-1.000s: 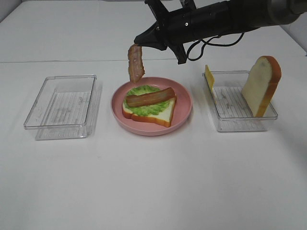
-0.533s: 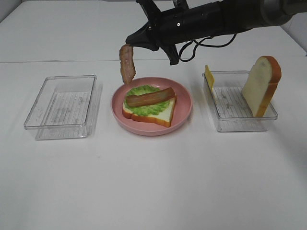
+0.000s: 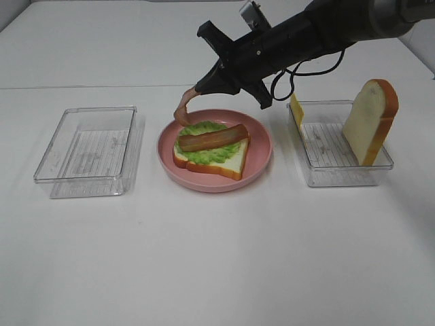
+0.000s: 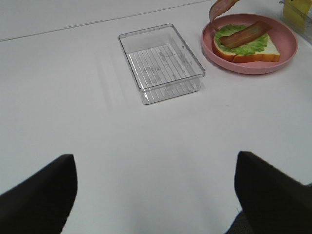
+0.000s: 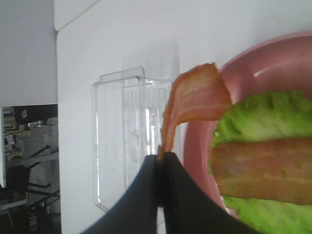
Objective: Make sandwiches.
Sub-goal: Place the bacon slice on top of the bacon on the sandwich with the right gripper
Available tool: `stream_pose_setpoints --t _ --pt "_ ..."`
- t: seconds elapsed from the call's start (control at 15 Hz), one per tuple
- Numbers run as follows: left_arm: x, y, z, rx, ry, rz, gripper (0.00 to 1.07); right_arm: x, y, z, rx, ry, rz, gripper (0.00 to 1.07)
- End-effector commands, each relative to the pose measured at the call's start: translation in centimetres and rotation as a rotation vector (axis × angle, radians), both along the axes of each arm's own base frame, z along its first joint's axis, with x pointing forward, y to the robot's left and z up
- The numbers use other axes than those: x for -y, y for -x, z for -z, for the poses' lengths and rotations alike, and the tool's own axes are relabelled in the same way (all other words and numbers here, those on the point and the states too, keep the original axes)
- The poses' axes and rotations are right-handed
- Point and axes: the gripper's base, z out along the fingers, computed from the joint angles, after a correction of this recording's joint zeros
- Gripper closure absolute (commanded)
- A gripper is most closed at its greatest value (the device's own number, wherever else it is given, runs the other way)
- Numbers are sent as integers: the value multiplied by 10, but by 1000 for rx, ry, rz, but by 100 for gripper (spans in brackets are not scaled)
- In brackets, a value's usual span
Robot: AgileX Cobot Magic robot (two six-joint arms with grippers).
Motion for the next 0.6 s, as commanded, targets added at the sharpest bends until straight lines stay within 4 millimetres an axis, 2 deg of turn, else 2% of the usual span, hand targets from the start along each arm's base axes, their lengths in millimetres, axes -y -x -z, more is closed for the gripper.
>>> stream_pose_setpoints --t 0.07,0.33,0.6 --pt "0 1 0 17 5 5 23 4 1 -1 -22 41 -2 107" --pt "0 1 0 17 5 5 23 18 9 -17 1 247 -33 107" --pt "0 1 0 17 5 5 23 24 19 -16 -70 333 -102 107"
